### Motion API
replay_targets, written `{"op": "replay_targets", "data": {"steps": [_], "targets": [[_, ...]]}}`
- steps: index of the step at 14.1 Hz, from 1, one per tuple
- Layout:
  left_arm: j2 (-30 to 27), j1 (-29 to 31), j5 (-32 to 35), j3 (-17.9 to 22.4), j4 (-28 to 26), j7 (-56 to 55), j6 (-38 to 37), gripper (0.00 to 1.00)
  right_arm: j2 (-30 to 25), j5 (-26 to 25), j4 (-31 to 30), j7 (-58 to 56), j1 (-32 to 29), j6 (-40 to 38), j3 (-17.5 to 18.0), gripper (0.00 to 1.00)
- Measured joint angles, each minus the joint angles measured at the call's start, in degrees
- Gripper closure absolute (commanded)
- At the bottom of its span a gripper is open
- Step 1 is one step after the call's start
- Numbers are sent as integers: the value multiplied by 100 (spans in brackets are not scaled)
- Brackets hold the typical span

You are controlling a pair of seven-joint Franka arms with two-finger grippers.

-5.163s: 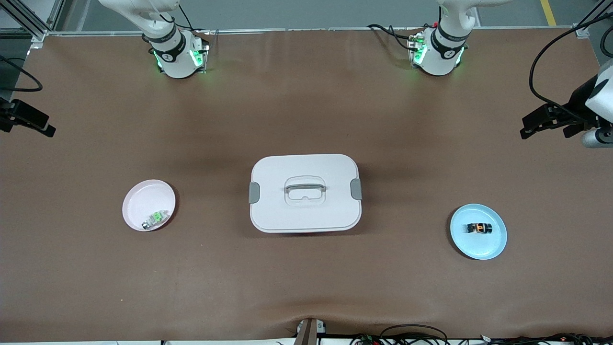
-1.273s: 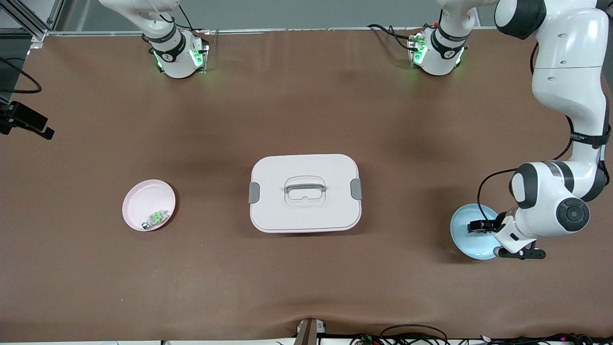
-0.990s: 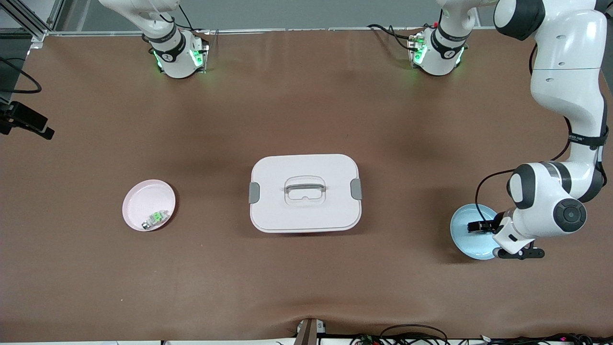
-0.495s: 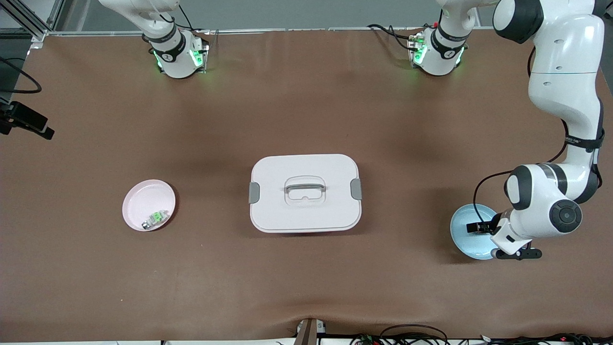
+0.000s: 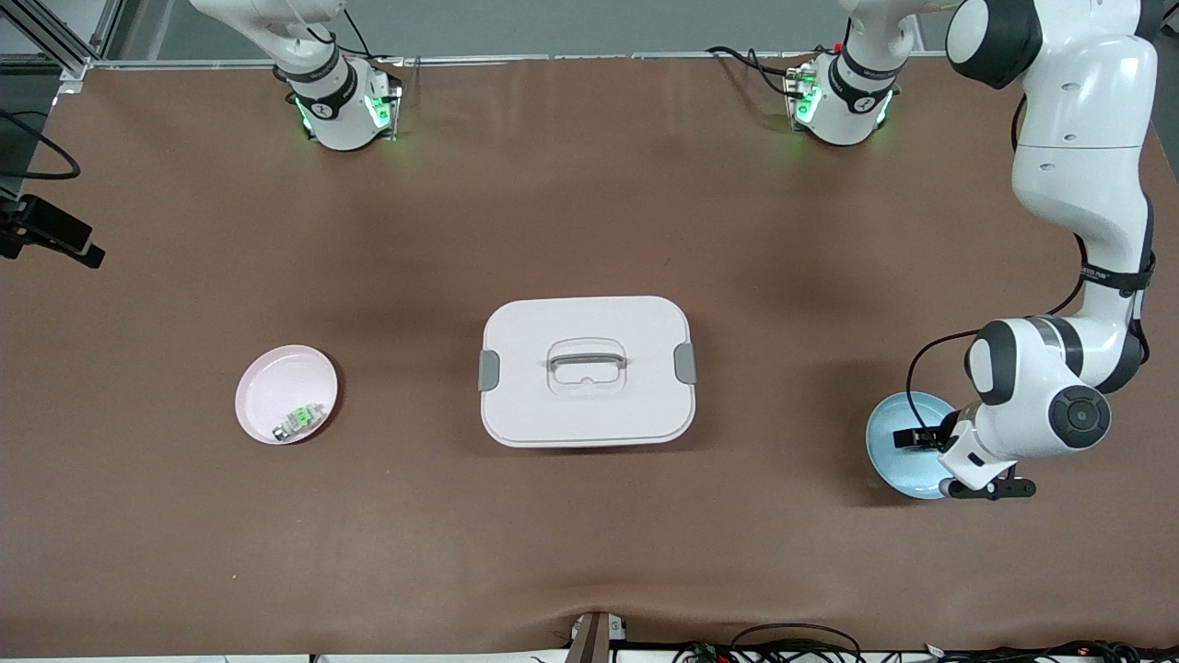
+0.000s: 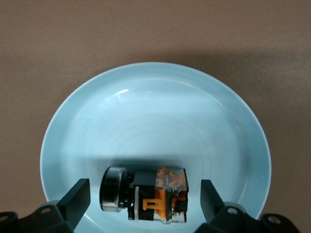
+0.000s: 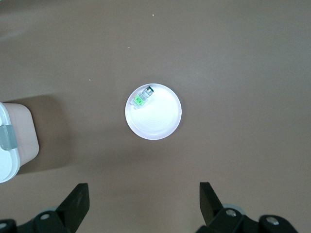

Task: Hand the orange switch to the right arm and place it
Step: 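Close the left gripper on the orange switch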

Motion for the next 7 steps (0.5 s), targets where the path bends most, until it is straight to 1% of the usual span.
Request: {"op": "replay_targets", "data": {"steps": [7], "targets": [[79, -9, 0, 0, -2, 24, 3, 0, 0, 1, 0, 0, 0, 0, 8, 0]]}}
